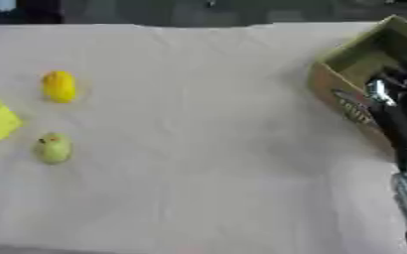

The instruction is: Pick up the objects with one hand, pass them to the other hand, and then place them into the box on the other side of the table.

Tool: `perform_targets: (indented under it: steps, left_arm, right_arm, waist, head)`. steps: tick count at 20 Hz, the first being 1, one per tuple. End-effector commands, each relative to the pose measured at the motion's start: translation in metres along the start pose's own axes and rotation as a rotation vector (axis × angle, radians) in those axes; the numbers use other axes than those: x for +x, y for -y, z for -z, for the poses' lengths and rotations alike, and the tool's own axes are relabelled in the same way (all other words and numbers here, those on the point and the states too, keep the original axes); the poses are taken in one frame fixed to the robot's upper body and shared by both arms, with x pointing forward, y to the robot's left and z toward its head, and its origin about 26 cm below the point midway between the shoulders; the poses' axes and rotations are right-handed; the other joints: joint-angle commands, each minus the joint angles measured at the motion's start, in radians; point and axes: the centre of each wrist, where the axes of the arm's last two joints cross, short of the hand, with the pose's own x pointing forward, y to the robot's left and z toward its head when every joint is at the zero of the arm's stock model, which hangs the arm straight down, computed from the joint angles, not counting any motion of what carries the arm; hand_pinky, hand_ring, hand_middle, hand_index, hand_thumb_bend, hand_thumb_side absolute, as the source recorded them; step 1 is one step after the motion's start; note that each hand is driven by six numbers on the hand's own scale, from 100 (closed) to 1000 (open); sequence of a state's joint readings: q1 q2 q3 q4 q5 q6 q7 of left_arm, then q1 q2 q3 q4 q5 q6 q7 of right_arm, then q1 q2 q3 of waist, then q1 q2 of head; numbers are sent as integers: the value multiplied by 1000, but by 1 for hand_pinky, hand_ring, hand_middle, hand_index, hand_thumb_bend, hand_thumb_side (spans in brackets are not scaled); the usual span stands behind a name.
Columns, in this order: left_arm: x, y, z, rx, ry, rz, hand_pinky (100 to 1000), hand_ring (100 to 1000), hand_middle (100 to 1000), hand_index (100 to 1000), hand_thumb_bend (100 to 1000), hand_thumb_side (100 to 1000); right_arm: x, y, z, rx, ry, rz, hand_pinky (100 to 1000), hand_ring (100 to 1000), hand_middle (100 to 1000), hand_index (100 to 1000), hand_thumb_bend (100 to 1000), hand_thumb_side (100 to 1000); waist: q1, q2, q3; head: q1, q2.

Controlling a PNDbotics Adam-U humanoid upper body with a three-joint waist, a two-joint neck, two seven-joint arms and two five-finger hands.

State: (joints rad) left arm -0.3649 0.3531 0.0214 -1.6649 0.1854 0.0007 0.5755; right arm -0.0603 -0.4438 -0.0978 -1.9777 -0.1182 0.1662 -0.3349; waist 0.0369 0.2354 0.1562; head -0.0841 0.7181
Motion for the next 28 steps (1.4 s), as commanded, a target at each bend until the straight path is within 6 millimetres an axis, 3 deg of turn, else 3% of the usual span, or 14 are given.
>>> perform_targets:
  steps: [1, 8, 12, 21, 28]
  left_arm:
    - [15, -4, 8, -13, 45, 17, 591, 597, 436, 780, 549, 494]
    - [16, -9, 9, -3, 27, 46, 606, 630, 459, 801, 565, 484]
    - [29, -13, 21, -30, 27, 131, 636, 663, 481, 823, 575, 444]
    - [84, -32, 74, -281, -176, 656, 726, 736, 590, 847, 576, 417]
    - [94, -51, 100, -429, -347, 1015, 778, 767, 714, 859, 699, 407]
  right_arm:
    - [9, 5, 3, 1, 39, -21, 1000, 914, 876, 1000, 100, 546]
    - [9, 6, 2, -2, 39, -23, 1000, 914, 875, 1000, 100, 545]
    - [8, 6, 2, -2, 37, -30, 1000, 914, 875, 1000, 100, 545]
    - [7, 7, 0, 8, 26, -53, 1000, 914, 875, 1000, 100, 546]
    - [6, 7, 0, 14, 23, -63, 1000, 914, 875, 1000, 100, 546]
  waist:
    - [0, -14, -1]
    - [0, -11, -2]
    - [6, -12, -2]
    - [26, -19, -8]
    - [34, -20, -14]
  head:
    - [1, 4]
    - [0, 8]
    - [-1, 13]
    - [10, 20]
    - [19, 22]
